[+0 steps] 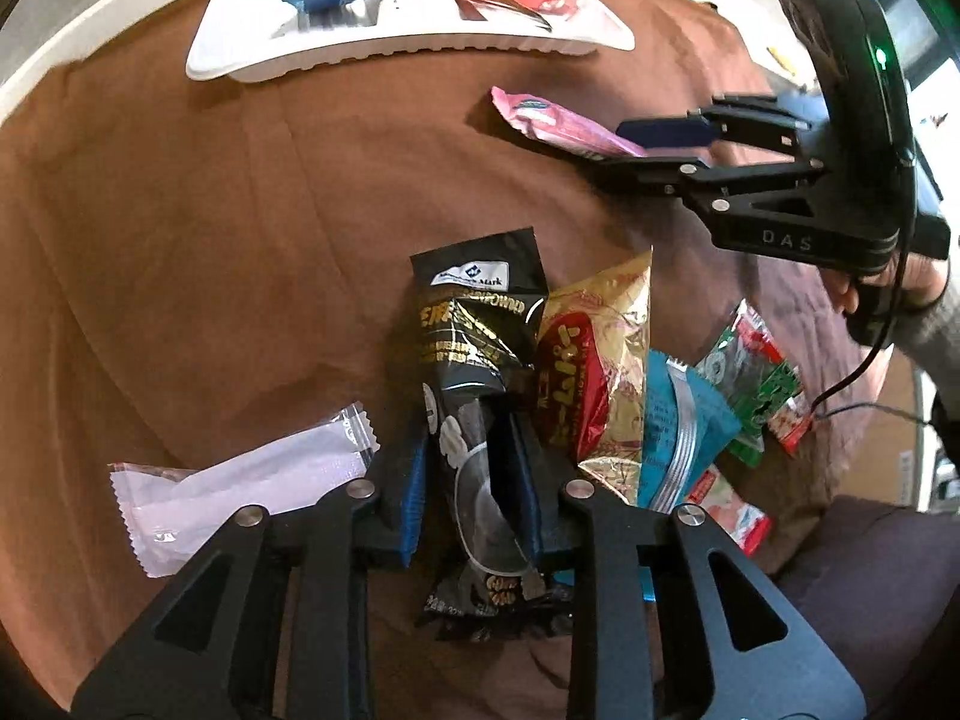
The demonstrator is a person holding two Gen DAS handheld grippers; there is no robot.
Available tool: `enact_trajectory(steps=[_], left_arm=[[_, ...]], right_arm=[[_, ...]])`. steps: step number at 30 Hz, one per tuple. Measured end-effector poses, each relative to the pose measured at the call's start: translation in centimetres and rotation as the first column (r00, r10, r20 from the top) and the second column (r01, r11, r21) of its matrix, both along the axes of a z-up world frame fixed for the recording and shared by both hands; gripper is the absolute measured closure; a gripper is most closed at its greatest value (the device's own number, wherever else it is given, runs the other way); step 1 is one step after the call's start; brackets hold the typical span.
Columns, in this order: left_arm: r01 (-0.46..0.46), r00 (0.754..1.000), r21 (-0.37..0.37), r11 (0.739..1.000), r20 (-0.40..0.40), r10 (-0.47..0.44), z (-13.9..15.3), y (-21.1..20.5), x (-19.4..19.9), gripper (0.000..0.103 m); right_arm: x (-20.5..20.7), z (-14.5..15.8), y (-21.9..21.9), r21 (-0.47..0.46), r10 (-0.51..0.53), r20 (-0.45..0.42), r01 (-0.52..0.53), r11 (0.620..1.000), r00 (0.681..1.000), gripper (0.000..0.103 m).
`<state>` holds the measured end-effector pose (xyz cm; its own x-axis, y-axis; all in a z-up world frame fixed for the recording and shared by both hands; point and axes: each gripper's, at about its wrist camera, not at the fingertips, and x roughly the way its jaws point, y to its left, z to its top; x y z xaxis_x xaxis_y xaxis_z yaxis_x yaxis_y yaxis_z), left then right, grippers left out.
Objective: Organize snacks
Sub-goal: 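Grasp black packet with left tool while right tool grasps pink wafer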
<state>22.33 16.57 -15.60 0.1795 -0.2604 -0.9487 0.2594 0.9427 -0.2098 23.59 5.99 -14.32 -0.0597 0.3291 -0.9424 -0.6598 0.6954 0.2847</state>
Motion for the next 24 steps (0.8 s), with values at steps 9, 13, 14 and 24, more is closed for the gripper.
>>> enact_trajectory(steps=[9, 13, 14, 24], left_arm=[[-0.011, 1.0, -0.062, 0.998, 0.016, 0.012, 0.1, 0.7, 0.0, 0.085], [-0.018, 1.0, -0.083, 0.996, 0.018, 0.019, 0.2, 1.4, -0.3, 0.086], [-0.021, 1.0, -0.085, 0.996, 0.017, 0.022, 0.1, 1.5, -0.2, 0.086], [-0.057, 0.997, -0.139, 0.989, 0.038, 0.063, 2.3, 2.5, 0.2, 0.087]], right_arm=[[0.3, 1.2, -1.8, 0.073, -0.077, -0.079, 0.083, 0.994, 0.994, 0.083], [0.3, 1.5, -2.6, 0.108, -0.124, -0.135, 0.14, 0.984, 0.983, 0.088], [0.2, 1.6, -2.9, 0.116, -0.136, -0.146, 0.153, 0.981, 0.98, 0.089], [0.9, 2.9, -4.5, 0.203, -0.237, -0.265, 0.294, 0.934, 0.935, 0.096]])
